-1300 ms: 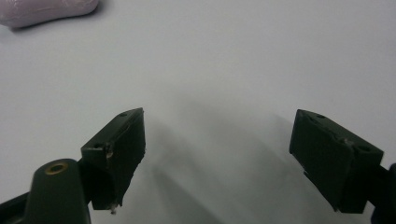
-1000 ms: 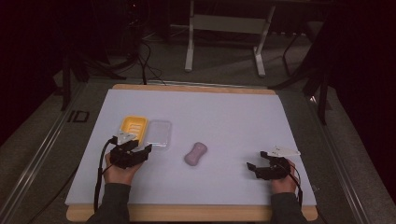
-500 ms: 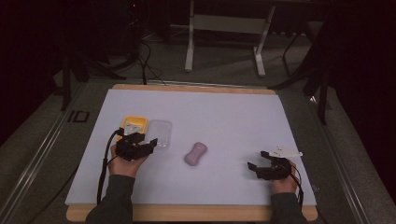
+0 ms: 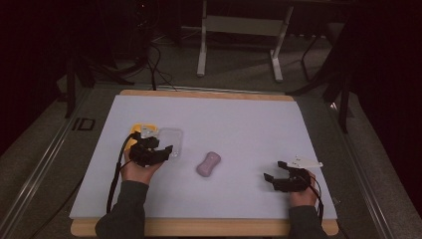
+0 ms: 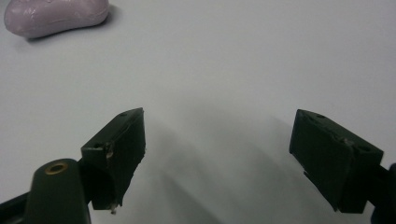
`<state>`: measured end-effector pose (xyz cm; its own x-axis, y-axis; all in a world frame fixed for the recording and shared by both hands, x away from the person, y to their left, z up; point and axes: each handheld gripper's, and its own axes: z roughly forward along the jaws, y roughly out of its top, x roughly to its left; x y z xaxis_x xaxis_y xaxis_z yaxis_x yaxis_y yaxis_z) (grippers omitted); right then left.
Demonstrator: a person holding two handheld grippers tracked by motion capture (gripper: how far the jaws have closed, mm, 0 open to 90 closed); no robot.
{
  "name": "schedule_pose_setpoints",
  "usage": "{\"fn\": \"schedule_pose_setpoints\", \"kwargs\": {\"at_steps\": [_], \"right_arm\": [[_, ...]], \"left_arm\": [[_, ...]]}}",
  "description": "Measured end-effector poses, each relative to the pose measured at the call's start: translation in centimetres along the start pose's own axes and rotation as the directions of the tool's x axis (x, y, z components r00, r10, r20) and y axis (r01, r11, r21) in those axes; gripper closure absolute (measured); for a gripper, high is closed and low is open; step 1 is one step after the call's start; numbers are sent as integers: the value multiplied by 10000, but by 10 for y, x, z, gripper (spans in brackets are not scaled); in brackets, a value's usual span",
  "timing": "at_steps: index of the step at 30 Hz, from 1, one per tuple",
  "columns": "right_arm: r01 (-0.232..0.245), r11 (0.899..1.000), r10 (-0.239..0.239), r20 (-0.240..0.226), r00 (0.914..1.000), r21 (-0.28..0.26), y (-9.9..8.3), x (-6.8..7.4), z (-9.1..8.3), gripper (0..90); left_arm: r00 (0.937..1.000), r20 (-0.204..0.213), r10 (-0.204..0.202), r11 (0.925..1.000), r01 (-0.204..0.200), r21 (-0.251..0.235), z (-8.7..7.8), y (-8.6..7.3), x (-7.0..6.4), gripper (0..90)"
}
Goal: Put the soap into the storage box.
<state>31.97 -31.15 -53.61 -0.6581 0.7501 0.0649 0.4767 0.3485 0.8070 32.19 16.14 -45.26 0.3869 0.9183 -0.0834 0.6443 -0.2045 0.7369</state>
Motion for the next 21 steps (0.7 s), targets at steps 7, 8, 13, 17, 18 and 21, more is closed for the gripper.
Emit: {"fn": "schedule_pose_setpoints", "kwargs": {"at_steps": [7,8,13,17,18,21], "right_arm": [[7,10000,-7,-6,10000,1,0,0,0,179],[10,10000,-10,-11,10000,-2,0,0,0,179],[18,10000,-18,-10,10000,9,0,0,0,179],[14,10000,-14,-8,10000,6,0,0,0,179],[11,10000,-11,-9,10000,10,0,0,0,179],[17,10000,-17,-3,10000,10,0,0,0,179]], "left_arm": [[9999,-108,-121,9999,122,90,2,6,1,461],[9999,-128,-93,9999,95,118,3,7,1,461],[9999,-125,-79,9999,80,103,4,9,0,462],[9999,-123,-43,9999,44,128,5,12,-1,468],[9999,-132,-24,9999,25,120,6,12,-2,468],[9999,-156,12,9999,-10,156,7,14,-4,468]]}}
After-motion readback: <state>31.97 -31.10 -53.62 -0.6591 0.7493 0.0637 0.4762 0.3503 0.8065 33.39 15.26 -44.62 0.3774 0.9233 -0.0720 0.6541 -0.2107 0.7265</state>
